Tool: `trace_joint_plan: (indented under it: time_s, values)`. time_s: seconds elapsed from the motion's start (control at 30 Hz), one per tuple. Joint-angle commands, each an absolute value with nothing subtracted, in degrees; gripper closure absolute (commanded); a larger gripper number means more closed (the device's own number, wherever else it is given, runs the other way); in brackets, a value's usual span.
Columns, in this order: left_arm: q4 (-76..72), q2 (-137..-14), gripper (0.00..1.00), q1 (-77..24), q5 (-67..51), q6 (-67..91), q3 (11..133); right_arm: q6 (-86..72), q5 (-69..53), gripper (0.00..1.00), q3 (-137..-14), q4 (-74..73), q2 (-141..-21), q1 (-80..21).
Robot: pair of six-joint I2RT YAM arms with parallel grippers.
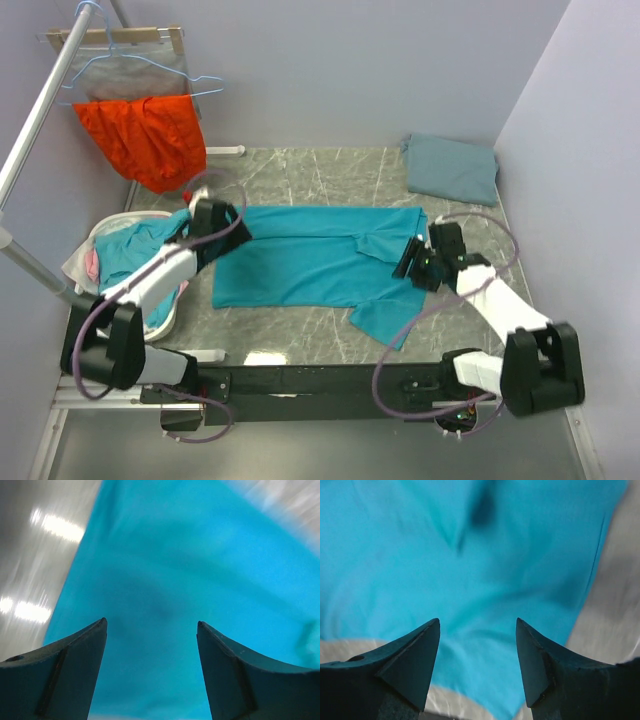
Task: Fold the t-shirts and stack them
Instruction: Grap the side of the flattened tshirt closest away from the robot with both arms
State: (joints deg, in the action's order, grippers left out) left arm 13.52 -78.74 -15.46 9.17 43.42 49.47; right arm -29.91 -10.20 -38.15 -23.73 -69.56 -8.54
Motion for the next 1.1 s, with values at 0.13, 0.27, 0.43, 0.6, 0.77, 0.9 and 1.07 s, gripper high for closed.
trace_joint_plan:
  time_s: [0.13,0.27,0.43,0.6,0.77,0.9,1.07]
  values:
    - [25.65,-59.01,0.24,-19.86,18.01,59.3,33.94,-40.6,-4.05,0.32,-30.94,-33.04,-52.48,-15.73]
    - [31.89,-51.17,0.23,-20.04,22.85,65.21,29.98,-46.39,-2.11,0.32,-27.08,-35.51,-46.51,-19.68]
    - [36.55,-46.23,0.22,-19.95,25.58,68.99,27.78,-51.41,-1.06,0.32,-23.21,-36.39,-43.51,-24.25]
    - [35.69,-50.61,0.24,-19.95,23.56,69.34,26.72,-54.05,-0.09,0.32,-21.71,-37.61,-42.89,-27.16]
    - [34.89,-56.25,0.28,-20.04,23.03,70.22,26.28,-55.8,0.88,0.32,-20.83,-39.2,-41.93,-28.74]
    - [34.54,-55.55,0.33,-19.95,22.5,70.22,25.23,-57.21,1.75,0.31,-20.21,-41.21,-40.26,-29.27]
    - [36.04,-52.04,0.43,-20.04,22.24,71.1,24.44,-58.45,2.46,0.32,-19.34,-44.12,-37.36,-29.44]
